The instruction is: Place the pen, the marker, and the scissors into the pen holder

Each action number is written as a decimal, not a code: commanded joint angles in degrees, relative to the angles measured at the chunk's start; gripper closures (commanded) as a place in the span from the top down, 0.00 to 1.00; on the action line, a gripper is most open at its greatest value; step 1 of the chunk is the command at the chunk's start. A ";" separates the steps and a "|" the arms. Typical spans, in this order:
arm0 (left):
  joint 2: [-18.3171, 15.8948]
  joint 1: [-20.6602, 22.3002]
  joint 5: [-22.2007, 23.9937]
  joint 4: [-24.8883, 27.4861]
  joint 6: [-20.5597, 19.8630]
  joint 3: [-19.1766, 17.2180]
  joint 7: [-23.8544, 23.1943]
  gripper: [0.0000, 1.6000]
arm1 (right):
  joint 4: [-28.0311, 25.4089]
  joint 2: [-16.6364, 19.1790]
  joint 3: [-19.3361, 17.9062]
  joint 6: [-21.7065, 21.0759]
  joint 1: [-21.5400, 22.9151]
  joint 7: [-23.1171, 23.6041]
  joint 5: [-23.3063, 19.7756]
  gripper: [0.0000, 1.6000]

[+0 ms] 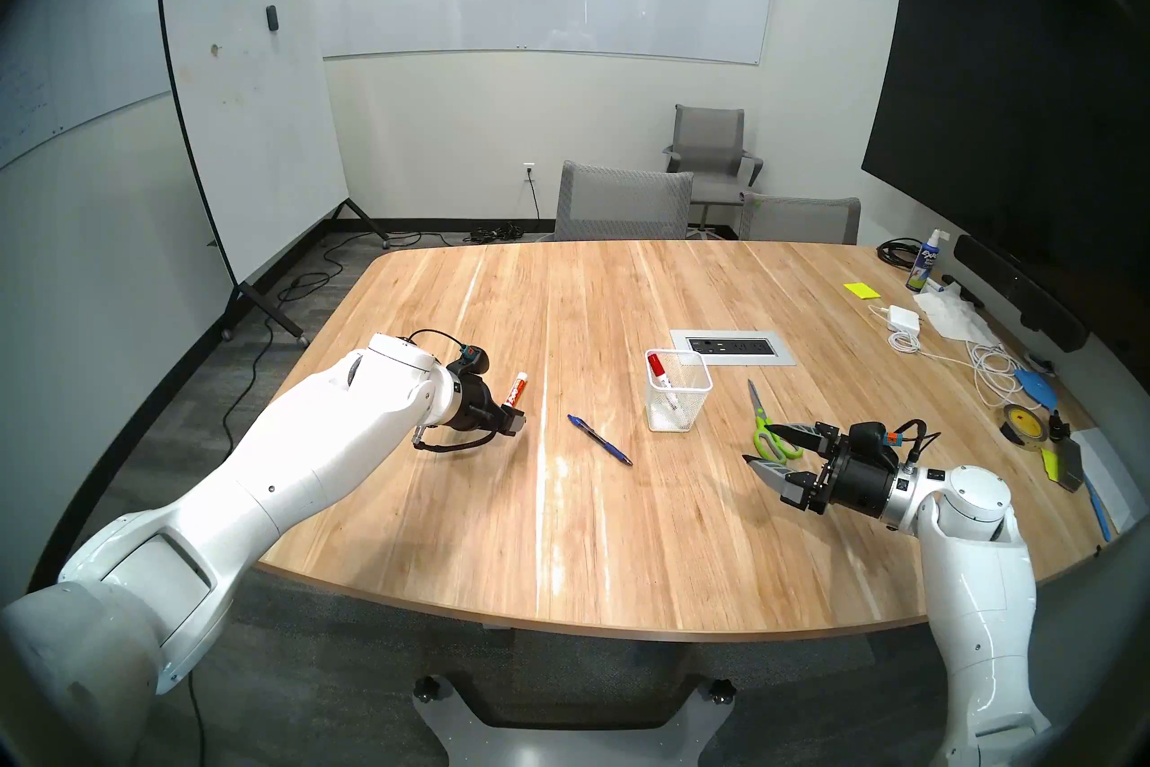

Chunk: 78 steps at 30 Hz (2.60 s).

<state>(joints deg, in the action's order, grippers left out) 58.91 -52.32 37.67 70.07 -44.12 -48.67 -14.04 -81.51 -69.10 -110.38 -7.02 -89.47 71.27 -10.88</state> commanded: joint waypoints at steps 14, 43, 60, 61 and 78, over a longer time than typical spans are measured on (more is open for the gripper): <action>6.73 9.82 -3.78 -10.56 -3.18 3.74 -1.28 1.00 | -0.77 -0.30 -0.23 -0.07 0.73 0.05 -0.09 1.00; 11.96 13.80 -7.08 -22.18 -0.58 6.21 -5.37 0.49 | -0.86 -0.66 -0.57 -0.21 0.83 0.30 0.34 1.00; 12.38 13.47 -8.21 -23.05 -0.81 6.30 -6.26 0.67 | -0.88 -0.86 -0.77 -0.26 0.90 0.47 0.60 1.00; 12.41 13.57 -8.38 -23.08 -0.62 6.44 -6.43 0.69 | -0.88 -0.87 -0.78 -0.26 0.91 0.49 0.62 1.00; 16.45 17.96 -10.82 -33.77 2.70 8.22 -9.63 0.97 | -0.87 -1.06 -0.97 -0.29 0.99 0.68 0.88 1.00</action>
<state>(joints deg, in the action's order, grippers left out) 72.53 -37.12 27.66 42.11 -43.13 -41.48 -22.62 -81.53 -70.02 -111.33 -7.25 -89.14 72.04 -9.72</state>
